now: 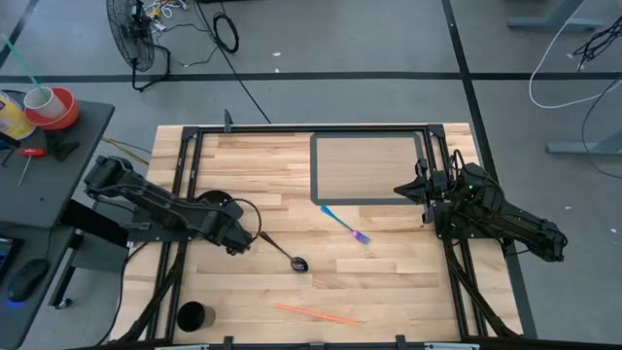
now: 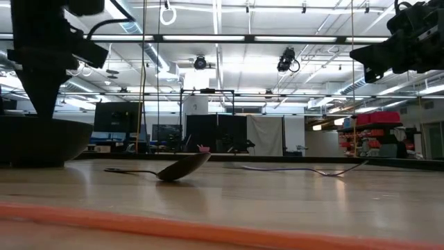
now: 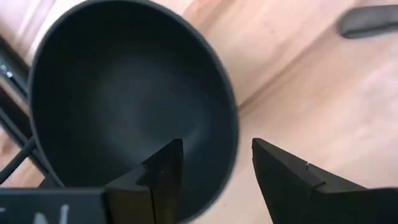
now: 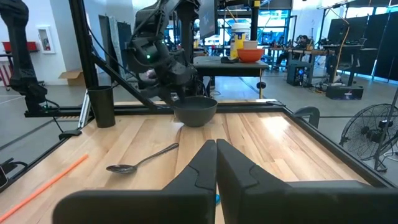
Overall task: Pick & Place Utensil
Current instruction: Put the black bowl on the transparent mat
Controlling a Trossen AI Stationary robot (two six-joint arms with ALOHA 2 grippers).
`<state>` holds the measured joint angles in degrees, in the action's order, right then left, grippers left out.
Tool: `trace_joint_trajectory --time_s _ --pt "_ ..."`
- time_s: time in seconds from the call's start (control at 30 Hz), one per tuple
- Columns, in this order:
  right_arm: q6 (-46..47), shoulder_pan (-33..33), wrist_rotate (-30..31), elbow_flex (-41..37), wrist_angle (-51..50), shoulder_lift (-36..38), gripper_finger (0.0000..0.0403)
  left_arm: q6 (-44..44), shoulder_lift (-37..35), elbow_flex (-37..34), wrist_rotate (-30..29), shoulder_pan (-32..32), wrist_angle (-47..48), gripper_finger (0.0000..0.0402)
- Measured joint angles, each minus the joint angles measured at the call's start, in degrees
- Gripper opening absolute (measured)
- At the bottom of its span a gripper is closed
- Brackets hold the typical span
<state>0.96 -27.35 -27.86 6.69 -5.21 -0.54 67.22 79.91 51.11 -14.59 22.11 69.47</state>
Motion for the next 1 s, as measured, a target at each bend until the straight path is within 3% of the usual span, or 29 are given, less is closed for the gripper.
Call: trace_joint_trajectory --time_s 0.33,0.6,1.0 --pt "0.0 0.0 0.0 0.0 0.0 0.0 0.0009 1.4 3.4 0.0 5.5 -1.8 -1.9 0.0197" --pt "0.0 0.0 0.0 0.0 0.0 0.0 0.0009 0.0 5.7 0.0 5.5 -1.6 -1.6 0.0184" --pt "0.0 0.0 0.0 0.0 0.0 0.0 0.0009 -4.1 5.5 0.0 6.8 -1.3 -1.3 0.0015"
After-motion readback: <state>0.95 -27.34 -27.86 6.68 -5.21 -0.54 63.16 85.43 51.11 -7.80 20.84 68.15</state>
